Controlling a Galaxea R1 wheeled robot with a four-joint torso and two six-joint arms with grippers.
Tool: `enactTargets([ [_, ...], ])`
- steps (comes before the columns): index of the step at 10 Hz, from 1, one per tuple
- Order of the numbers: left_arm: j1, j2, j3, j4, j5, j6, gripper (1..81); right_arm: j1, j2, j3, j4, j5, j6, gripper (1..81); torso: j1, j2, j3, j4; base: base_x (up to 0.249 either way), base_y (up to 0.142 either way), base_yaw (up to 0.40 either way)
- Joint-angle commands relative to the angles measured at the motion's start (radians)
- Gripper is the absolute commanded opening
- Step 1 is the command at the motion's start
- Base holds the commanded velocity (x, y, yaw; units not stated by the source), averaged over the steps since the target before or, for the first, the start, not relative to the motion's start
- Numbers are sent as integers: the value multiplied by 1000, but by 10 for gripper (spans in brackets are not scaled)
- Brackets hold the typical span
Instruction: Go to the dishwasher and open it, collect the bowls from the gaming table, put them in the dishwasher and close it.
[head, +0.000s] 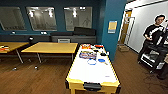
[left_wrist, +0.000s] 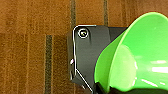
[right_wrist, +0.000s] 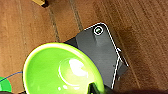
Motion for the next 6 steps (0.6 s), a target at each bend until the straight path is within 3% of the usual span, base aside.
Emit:
enactTargets([
  [1,-37,-12,-27,20,46,8,10,36,-38,11,-27,-59,-5,10,1,0,0,0,-72,0,0],
  [6,-31,-15,-27,20,41,7,10,36,-18,-10,-29,-60,-5,10,1,-1,0,0,0,0,0],
])
